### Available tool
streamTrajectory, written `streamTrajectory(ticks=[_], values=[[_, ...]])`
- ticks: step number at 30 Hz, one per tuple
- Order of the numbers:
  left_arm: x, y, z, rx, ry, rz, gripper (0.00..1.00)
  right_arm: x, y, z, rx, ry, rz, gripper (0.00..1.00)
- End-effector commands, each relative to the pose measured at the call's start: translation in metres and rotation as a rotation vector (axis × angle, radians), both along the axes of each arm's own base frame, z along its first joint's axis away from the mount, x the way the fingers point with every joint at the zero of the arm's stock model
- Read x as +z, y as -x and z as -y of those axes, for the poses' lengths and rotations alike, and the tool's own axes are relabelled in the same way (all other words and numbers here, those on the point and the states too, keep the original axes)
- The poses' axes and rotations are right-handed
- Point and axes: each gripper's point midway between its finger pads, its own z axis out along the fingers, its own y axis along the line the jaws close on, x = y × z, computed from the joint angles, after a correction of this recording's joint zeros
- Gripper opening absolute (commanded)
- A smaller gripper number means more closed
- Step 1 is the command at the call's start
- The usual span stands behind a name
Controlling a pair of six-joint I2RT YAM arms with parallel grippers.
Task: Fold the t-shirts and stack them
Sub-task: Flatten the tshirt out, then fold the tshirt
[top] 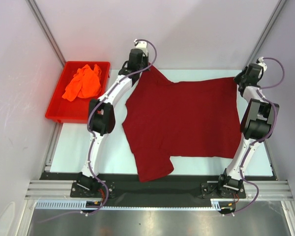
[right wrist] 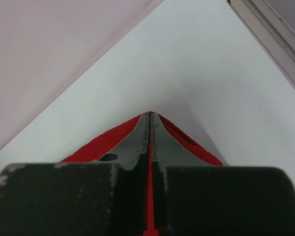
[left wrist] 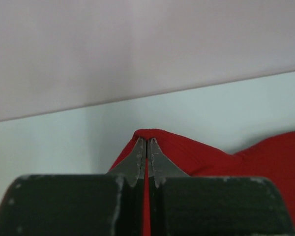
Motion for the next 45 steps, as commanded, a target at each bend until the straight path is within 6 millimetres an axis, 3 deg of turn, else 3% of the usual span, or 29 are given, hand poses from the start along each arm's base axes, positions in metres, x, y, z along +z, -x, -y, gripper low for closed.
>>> streamTrajectory(ticks=[1,6,10,16,20,26,29,30,31,32,40,45], values=[[0.041,0.019,-0.005,-0.018,0.130,-0.059,0.00,0.006,0.011,-0.003,0.028,-0.049,-0.087,0.00],[0.055,0.046,-0.016,-0.011,0.227,-0.175,0.00,0.004,0.026,0.001,0.032,-0.091,-0.199,0.00],[0.053,0.066,-0.023,-0.025,0.296,-0.274,0.00,-0.003,0.036,0.005,0.041,-0.129,-0.280,0.00],[0.035,0.097,-0.018,-0.041,0.388,-0.457,0.00,-0.003,0.050,0.003,0.040,-0.154,-0.352,0.00],[0.042,0.118,-0.014,-0.075,0.428,-0.495,0.00,-0.009,0.063,0.000,0.046,-0.175,-0.405,0.00],[0.006,0.158,-0.018,-0.066,0.410,-0.619,0.00,-0.007,0.080,0.001,0.037,-0.185,-0.445,0.00],[0.018,0.170,-0.021,-0.057,0.420,-0.592,0.00,-0.006,0.085,0.001,0.033,-0.192,-0.457,0.00],[0.012,0.178,-0.022,-0.051,0.413,-0.602,0.00,-0.004,0.085,-0.001,0.035,-0.198,-0.457,0.00],[0.025,0.181,-0.021,-0.057,0.418,-0.565,0.00,-0.003,0.086,-0.002,0.039,-0.208,-0.458,0.00],[0.025,0.185,-0.022,-0.056,0.419,-0.566,0.00,-0.002,0.088,-0.004,0.038,-0.215,-0.466,0.00],[0.015,0.216,-0.032,-0.031,0.429,-0.615,0.00,0.004,0.108,0.003,0.029,-0.187,-0.509,0.00],[0.015,0.225,-0.033,-0.031,0.450,-0.631,0.00,0.003,0.111,0.007,0.031,-0.183,-0.522,0.00]])
